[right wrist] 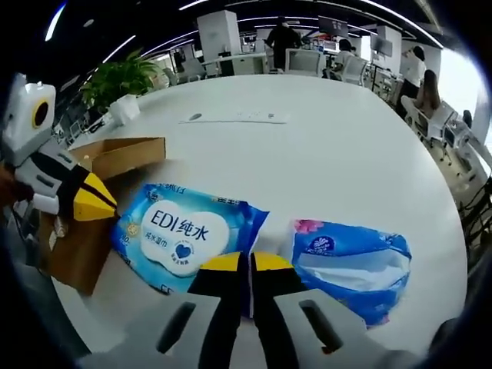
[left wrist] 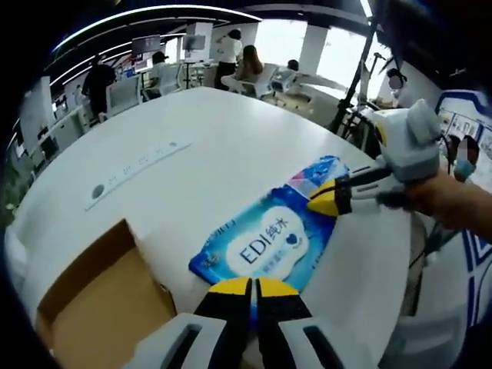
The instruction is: Operate the shoe box by opening the lid, removing the specified soft item, and placing it in the target area until the item is outside and the box remains undamaged.
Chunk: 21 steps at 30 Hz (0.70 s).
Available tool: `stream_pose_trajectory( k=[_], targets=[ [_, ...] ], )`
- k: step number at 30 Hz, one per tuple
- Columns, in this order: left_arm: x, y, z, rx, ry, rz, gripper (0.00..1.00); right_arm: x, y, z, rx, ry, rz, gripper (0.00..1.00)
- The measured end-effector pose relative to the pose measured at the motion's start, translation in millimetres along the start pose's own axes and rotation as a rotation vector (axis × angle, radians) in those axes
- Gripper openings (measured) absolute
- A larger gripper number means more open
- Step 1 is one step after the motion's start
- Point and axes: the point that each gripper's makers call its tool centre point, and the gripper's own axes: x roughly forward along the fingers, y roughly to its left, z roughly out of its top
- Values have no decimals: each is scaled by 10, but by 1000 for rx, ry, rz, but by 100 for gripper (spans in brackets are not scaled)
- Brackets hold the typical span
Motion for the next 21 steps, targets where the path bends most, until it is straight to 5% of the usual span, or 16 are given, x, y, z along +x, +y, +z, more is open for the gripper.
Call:
stream_pose_trajectory(
  k=[21],
  targets=[
    [-321, -148, 53, -21, -105, -50, 10, -314, 51, 111, -79, 2, 17, 5]
  ],
)
